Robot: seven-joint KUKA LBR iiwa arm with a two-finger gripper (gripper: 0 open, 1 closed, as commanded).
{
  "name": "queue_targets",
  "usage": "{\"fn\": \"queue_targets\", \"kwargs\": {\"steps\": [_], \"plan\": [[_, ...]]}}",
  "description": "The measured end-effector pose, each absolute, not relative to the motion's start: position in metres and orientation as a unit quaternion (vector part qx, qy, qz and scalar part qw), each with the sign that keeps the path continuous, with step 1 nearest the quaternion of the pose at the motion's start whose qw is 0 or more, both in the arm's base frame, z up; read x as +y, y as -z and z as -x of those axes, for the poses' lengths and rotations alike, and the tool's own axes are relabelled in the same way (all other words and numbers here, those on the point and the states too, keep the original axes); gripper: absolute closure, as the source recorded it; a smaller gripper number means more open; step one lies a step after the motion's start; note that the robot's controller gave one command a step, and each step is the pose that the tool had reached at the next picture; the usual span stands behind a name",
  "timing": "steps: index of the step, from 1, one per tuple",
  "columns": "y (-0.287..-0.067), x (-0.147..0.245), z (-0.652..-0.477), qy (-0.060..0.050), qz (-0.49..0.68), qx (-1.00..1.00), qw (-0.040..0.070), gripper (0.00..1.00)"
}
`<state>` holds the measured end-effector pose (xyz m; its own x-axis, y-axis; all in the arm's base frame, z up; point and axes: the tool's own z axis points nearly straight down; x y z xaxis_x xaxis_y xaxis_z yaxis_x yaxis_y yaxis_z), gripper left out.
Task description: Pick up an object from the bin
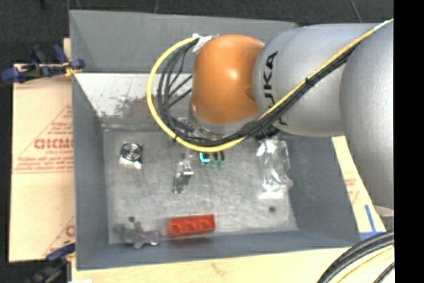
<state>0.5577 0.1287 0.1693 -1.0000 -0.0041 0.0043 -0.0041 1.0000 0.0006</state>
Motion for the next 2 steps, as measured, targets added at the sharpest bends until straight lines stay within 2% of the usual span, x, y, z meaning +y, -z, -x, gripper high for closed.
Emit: {"fn": "queue_targets", "kwargs": {"steps": [1,2], "plan": [[-0.09,0.16,-0.629,0.0,-0.174,-0.985,-0.001,0.0],[-0.078,0.211,-0.628,0.002,-0.193,-0.981,-0.003,0.0]]}}
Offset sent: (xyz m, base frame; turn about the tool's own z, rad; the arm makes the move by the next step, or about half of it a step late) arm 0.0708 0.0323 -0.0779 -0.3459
